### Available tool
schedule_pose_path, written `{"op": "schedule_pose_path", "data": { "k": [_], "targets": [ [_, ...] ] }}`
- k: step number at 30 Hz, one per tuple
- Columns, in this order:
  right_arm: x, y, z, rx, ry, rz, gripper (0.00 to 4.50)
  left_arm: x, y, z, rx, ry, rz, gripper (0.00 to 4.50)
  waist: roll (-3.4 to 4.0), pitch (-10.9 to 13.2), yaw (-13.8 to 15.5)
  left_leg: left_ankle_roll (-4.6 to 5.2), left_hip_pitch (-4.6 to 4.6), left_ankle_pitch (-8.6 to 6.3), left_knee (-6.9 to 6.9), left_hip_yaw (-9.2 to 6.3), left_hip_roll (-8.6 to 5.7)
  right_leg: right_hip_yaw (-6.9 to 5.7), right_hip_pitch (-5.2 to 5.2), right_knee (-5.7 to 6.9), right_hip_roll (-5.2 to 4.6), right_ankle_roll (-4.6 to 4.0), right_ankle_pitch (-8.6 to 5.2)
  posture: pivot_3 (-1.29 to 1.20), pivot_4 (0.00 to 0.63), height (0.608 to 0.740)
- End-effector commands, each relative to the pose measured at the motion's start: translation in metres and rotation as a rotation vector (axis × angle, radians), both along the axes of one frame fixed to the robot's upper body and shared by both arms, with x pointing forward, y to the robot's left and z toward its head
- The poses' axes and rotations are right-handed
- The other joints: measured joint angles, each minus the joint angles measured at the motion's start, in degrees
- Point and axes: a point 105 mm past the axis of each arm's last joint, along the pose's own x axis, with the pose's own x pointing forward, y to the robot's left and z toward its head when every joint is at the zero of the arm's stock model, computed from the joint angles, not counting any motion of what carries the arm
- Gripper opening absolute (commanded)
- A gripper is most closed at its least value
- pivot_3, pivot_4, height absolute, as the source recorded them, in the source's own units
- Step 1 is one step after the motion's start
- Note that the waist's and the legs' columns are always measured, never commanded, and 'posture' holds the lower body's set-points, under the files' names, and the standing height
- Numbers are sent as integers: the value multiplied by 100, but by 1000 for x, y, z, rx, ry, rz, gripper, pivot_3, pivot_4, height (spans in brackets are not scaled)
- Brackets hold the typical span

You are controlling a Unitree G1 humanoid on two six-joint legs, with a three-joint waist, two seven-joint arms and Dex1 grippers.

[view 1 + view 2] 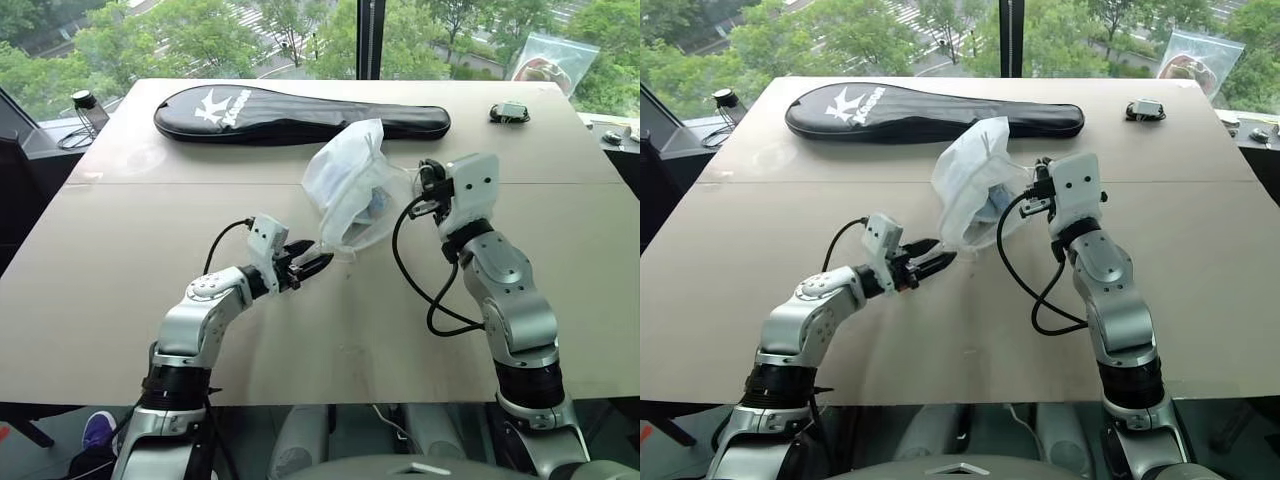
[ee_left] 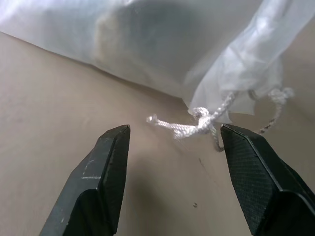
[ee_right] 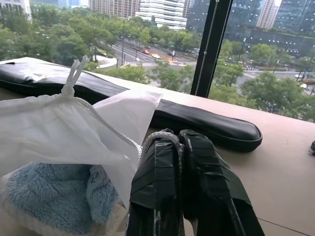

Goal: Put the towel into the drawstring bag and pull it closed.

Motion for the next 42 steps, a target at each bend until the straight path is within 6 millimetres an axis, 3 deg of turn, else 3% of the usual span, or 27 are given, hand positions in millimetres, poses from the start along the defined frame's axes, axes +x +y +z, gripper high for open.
{"op": "schedule_pose_path", "data": {
  "k": [1, 4, 8, 10, 11, 15, 17, 19, 22, 24, 28, 30, 39, 42],
  "targets": [
    [-5, -3, 18, 11, -68, -4, 0, 7, -10, 11, 1, -70, 18, 2986, 0, 0, -5, 0, 0, 0, 0, 0, -1, 0, 0, 0, 0, 0, 0, 0, 150, 740],
    [-4, -3, 19, 14, -75, -12, 0, 9, -15, 10, -22, -65, 63, 2986, 0, 0, -9, 0, 0, 0, 0, 0, -3, 0, 0, 0, 0, 0, 0, 0, 150, 740],
    [-3, -5, 23, -3, -104, -37, 0, 15, -14, 18, -52, -99, 127, 1281, 0, 0, -20, 0, 0, 0, 0, -1, -3, 0, 0, 0, 0, 1, 0, 0, 150, 740],
    [-2, -13, 35, -9, -162, -94, 0, 31, 6, 39, -80, -168, 253, 326, 0, 0, -20, 0, 0, 0, 0, -2, -5, -1, 0, 1, 1, 0, 0, 0, 150, 740],
    [-1, -17, 41, -6, -192, -124, 0, 38, 16, 50, -101, -201, 315, 73, 0, 0, -17, 0, -1, 0, 1, -4, -5, -4, -1, 2, 2, 1, 0, 0, 150, 740],
    [0, -31, 72, -59, -335, -204, 0, 69, 62, 116, -177, -388, 546, 73, -2, 0, -4, -2, -2, 1, 9, -11, -13, -14, 1, 4, 6, 2, 1, 0, 150, 740],
    [-1, -37, 92, -97, -416, -224, 0, 80, 71, 158, -190, -505, 582, 73, -3, 1, -4, -2, -5, 1, 10, -10, -16, -14, 2, 2, 5, 2, 1, 0, 150, 740],
    [-1, -40, 103, -117, -461, -231, 0, 86, 74, 180, -202, -558, 587, 73, -3, 1, -4, -2, -9, 1, 10, -9, -21, -14, 1, -1, 3, 2, 2, 0, 150, 740],
    [-5, -45, 135, -202, -589, -246, 0, 95, 69, 227, -179, -663, 541, 73, -5, 1, -3, -2, -8, 1, 8, -5, -26, -12, 3, -4, -5, 3, 1, 0, 150, 740],
    [-8, -51, 150, -239, -641, -266, 0, 99, 64, 245, -153, -687, 501, 73, -6, 3, -16, -1, -17, 1, 5, -8, -29, -15, -2, -14, -5, 3, 1, 0, 150, 740],
    [-15, -67, 169, -291, -705, -332, 0, 104, 56, 254, -86, -695, 427, 73, -6, 3, -39, -1, -17, 0, -17, -6, -28, -16, -1, -37, -6, 4, 0, 0, 150, 740],
    [-20, -86, 176, -299, -714, -416, 0, 107, 63, 252, -83, -657, 445, 73, -5, 3, -50, -1, -17, 0, -24, -1, -26, -13, -1, -43, -7, 3, 1, 0, 150, 740],
    [-39, -166, 178, -287, -647, -745, 0, 123, 126, 214, -98, -478, 696, 73, -5, 3, -43, 1, -18, -1, -25, 1, -26, -12, -2, -43, -8, 4, 1, 0, 150, 740],
    [-43, -204, 168, -330, -559, -842, 0, 123, 149, 197, -107, -429, 786, 73, -5, 3, -32, 1, -19, -1, -24, 0, -26, -14, -2, -42, -9, 4, 1, 0, 150, 740]
  ]
}}
